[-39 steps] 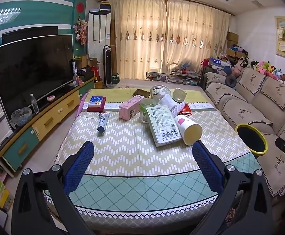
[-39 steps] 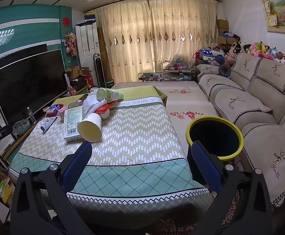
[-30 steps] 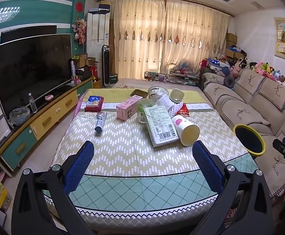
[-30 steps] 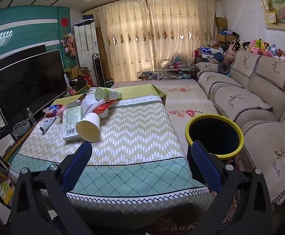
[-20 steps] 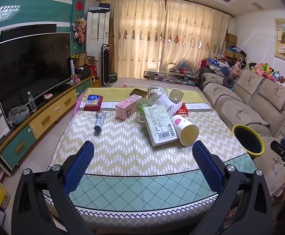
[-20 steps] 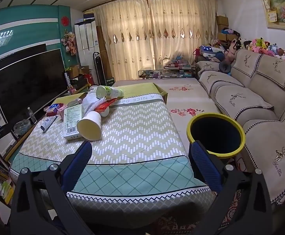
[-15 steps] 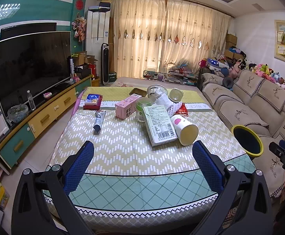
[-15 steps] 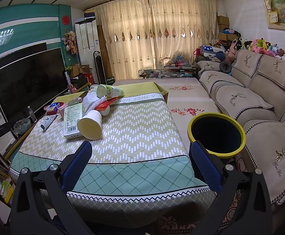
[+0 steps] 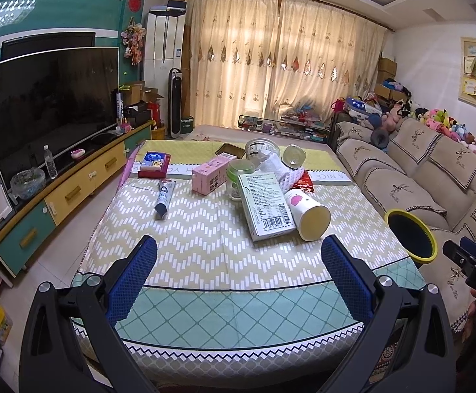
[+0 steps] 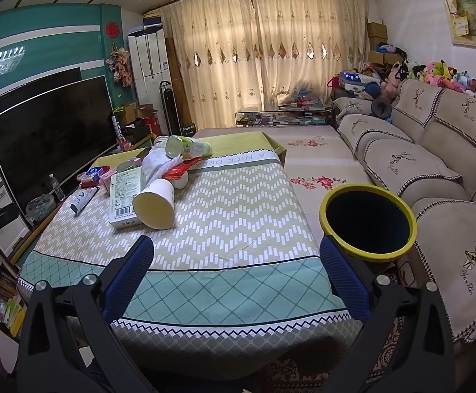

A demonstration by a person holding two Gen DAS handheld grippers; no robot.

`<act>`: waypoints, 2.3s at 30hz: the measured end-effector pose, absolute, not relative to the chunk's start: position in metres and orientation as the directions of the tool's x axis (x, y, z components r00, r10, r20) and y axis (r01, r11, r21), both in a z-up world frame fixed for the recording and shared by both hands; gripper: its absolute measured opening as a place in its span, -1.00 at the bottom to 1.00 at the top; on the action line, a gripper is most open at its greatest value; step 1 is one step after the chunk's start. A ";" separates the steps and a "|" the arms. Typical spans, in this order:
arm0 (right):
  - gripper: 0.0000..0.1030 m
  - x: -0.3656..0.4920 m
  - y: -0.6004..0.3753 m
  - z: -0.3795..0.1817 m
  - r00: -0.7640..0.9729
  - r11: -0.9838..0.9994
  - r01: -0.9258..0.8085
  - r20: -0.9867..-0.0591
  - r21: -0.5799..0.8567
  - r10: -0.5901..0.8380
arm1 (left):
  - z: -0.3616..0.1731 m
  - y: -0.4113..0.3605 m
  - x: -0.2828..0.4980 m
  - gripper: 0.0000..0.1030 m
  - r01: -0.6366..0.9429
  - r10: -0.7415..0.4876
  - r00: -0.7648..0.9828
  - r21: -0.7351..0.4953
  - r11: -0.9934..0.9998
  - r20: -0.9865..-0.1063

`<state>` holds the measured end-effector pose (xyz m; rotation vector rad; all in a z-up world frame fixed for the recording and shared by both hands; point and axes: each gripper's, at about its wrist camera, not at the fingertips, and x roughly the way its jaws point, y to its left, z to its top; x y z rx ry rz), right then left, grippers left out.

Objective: Collect trash

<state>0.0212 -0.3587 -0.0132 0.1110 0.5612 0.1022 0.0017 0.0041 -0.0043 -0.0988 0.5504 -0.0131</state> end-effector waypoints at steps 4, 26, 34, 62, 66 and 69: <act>0.88 0.022 -0.360 -0.013 0.842 0.989 -0.066 -0.524 0.133 0.127 | -0.006 0.003 0.003 0.93 -0.009 -0.046 0.849 -0.101 0.995 -0.526; 0.88 0.021 -0.352 -0.013 0.834 0.987 -0.090 -0.532 0.131 0.147 | -0.008 0.004 -0.001 0.93 0.000 -0.063 0.842 -0.117 0.993 -0.536; 0.88 0.022 -0.350 -0.015 0.833 0.988 -0.087 -0.535 0.131 0.144 | -0.010 0.001 0.001 0.93 0.007 -0.070 0.835 -0.117 0.993 -0.546; 0.88 0.030 -0.351 -0.024 0.820 0.987 -0.092 -0.553 0.133 0.151 | -0.015 0.002 0.005 0.93 0.003 -0.069 0.830 -0.120 0.993 -0.554; 0.88 0.043 -0.343 -0.030 0.811 0.987 -0.113 -0.563 0.118 0.160 | -0.016 0.008 0.007 0.93 -0.018 -0.058 0.832 -0.131 0.991 -0.551; 0.88 0.060 -0.332 -0.036 0.793 0.983 -0.146 -0.581 0.114 0.185 | -0.018 0.014 0.010 0.93 -0.037 -0.045 0.832 -0.137 0.990 -0.553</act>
